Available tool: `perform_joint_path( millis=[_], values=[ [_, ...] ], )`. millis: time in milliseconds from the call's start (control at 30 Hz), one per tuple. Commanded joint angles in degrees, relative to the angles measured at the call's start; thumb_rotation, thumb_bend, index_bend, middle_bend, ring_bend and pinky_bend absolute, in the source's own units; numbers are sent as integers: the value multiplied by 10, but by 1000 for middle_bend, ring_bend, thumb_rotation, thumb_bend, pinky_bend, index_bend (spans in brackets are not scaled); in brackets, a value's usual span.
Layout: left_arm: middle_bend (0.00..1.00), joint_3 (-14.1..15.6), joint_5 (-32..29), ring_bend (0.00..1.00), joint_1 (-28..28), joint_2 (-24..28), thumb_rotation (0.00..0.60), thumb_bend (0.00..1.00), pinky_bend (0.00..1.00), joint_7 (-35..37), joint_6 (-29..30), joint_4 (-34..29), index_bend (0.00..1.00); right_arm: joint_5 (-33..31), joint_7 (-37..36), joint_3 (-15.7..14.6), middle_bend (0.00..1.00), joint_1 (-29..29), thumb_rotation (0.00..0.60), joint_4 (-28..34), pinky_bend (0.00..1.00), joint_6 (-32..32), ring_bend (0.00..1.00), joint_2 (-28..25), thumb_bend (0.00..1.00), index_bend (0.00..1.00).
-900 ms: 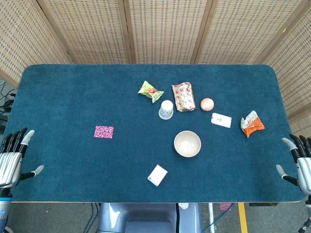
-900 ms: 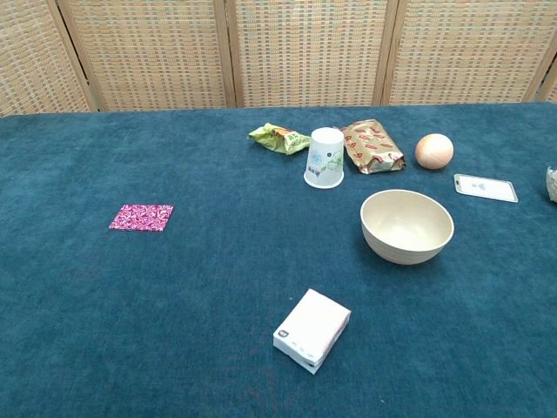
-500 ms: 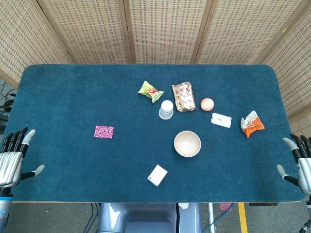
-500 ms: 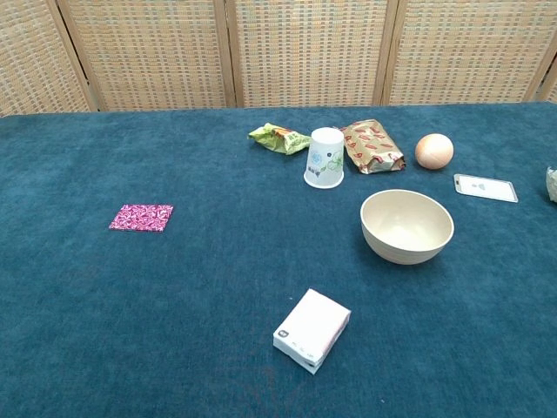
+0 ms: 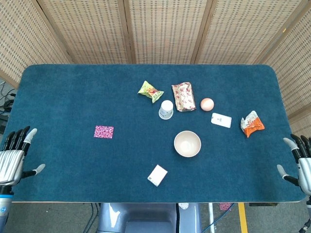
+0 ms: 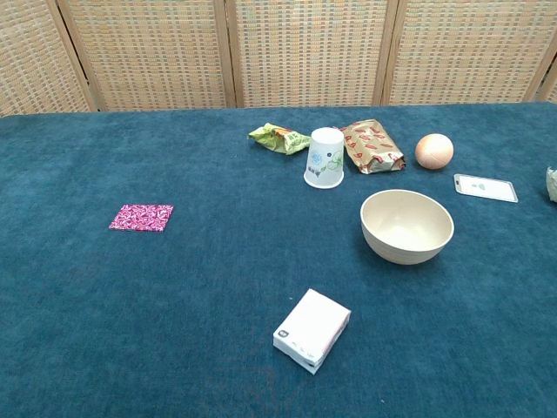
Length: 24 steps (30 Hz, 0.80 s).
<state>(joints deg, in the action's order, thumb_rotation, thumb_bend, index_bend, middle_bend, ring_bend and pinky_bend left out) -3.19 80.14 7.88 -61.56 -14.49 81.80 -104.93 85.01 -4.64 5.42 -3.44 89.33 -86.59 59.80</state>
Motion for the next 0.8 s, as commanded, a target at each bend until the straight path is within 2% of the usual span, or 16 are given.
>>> perform_joint_path(
  millis=[33,167,233,300,400,433,633,800],
  values=[
    [0,4,-7,0,18,17,569,152,0,16,-42,-3,31,1,-2,0,115,0,600,0,0,-1,0,0,337,158],
    [0,-2,-23,0,49,32,567,70,0,24,-99,2,31,1,-3,0,115,1,600,-1,0,-3,0,-1,337,157],
    [0,-5,-34,0,71,39,530,24,0,32,-141,2,32,2,-3,0,115,3,600,-1,0,-7,0,0,337,158],
    [0,-8,-42,0,91,45,456,3,0,42,-177,3,32,2,-3,0,115,5,600,-1,0,-9,0,1,337,158],
    [0,-13,-53,0,122,48,233,0,0,51,-230,12,41,2,-3,-1,115,7,600,-1,0,-12,0,1,337,157],
    [0,-14,-55,0,130,48,217,0,0,55,-242,15,44,3,-3,-1,115,8,600,-1,0,-13,0,1,337,157],
    [0,-24,-65,0,181,36,215,0,0,81,-318,39,49,4,-4,-1,115,12,600,1,0,-20,0,-2,337,157],
    [0,-33,-71,0,239,1,216,0,0,107,-394,86,49,6,-3,-1,115,16,600,5,0,-27,0,-5,337,158]
  ],
)
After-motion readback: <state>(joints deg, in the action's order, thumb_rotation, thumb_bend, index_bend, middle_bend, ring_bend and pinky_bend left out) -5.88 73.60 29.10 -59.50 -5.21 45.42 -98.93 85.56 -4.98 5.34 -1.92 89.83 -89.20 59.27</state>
